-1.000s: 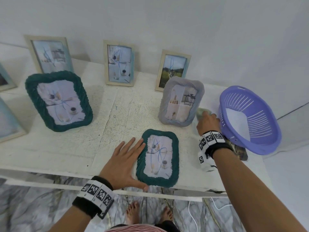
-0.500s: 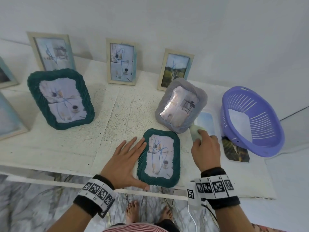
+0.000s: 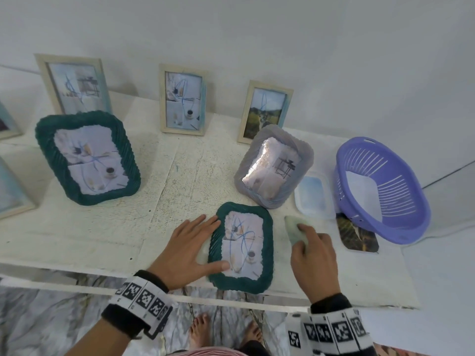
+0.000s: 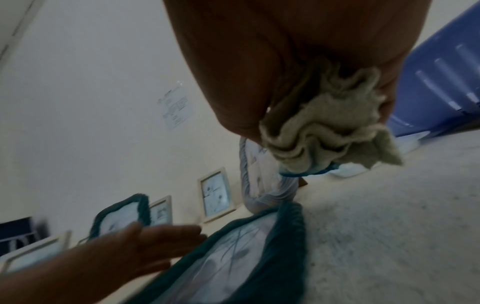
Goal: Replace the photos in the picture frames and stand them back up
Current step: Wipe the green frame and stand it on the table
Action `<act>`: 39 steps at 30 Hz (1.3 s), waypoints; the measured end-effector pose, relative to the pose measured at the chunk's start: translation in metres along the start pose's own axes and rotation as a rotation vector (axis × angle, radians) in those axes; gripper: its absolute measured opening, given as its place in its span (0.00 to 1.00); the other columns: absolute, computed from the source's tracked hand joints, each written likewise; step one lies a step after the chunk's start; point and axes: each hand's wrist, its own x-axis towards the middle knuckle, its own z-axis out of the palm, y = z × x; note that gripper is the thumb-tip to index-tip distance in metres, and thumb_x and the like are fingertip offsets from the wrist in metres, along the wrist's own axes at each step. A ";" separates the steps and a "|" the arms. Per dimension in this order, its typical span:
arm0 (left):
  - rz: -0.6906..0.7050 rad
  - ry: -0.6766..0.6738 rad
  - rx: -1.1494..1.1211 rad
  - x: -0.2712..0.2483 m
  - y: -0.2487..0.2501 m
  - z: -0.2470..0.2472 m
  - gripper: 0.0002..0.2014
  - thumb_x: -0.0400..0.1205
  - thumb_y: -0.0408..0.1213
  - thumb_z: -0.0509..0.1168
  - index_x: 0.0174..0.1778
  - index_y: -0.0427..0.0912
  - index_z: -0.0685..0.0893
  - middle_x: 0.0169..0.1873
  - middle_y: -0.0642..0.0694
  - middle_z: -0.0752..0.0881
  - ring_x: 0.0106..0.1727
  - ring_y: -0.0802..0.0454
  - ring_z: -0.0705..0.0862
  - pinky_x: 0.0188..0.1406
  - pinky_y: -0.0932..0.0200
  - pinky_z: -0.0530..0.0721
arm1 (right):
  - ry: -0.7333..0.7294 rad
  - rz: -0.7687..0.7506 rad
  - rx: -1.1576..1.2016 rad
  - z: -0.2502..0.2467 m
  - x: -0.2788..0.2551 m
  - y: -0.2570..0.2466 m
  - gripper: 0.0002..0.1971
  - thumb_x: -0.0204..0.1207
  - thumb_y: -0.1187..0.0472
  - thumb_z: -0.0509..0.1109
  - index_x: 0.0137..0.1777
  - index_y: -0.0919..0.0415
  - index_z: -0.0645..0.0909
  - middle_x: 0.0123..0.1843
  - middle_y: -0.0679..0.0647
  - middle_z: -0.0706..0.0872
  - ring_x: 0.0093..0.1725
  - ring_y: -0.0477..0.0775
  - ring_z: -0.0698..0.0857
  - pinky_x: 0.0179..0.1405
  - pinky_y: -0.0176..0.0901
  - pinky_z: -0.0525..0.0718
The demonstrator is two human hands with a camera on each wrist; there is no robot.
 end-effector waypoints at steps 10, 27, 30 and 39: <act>0.094 -0.077 0.299 0.010 0.001 0.010 0.71 0.58 0.88 0.57 0.86 0.43 0.38 0.84 0.52 0.35 0.85 0.55 0.36 0.83 0.49 0.35 | -0.223 -0.241 -0.214 0.036 0.011 -0.042 0.20 0.82 0.60 0.59 0.73 0.57 0.72 0.67 0.61 0.70 0.57 0.61 0.75 0.55 0.49 0.80; 0.093 -0.051 0.343 0.010 -0.003 0.017 0.71 0.56 0.89 0.53 0.87 0.42 0.47 0.86 0.50 0.44 0.86 0.52 0.42 0.83 0.46 0.41 | -0.388 -0.510 -0.378 0.040 0.021 -0.046 0.26 0.70 0.73 0.66 0.69 0.59 0.75 0.63 0.62 0.71 0.56 0.63 0.75 0.51 0.51 0.84; 0.096 -0.050 0.349 0.010 -0.003 0.017 0.71 0.56 0.89 0.53 0.87 0.42 0.46 0.86 0.51 0.43 0.86 0.53 0.41 0.83 0.47 0.39 | -0.385 -0.465 -0.337 0.050 0.024 -0.065 0.22 0.74 0.74 0.60 0.67 0.61 0.75 0.64 0.62 0.70 0.55 0.64 0.74 0.56 0.53 0.79; 0.090 -0.045 0.365 0.011 -0.004 0.017 0.71 0.56 0.89 0.54 0.86 0.44 0.41 0.85 0.52 0.38 0.85 0.54 0.36 0.83 0.46 0.38 | -0.429 -0.557 -0.373 0.036 0.023 -0.042 0.29 0.67 0.73 0.69 0.70 0.59 0.77 0.61 0.63 0.73 0.53 0.64 0.76 0.51 0.54 0.84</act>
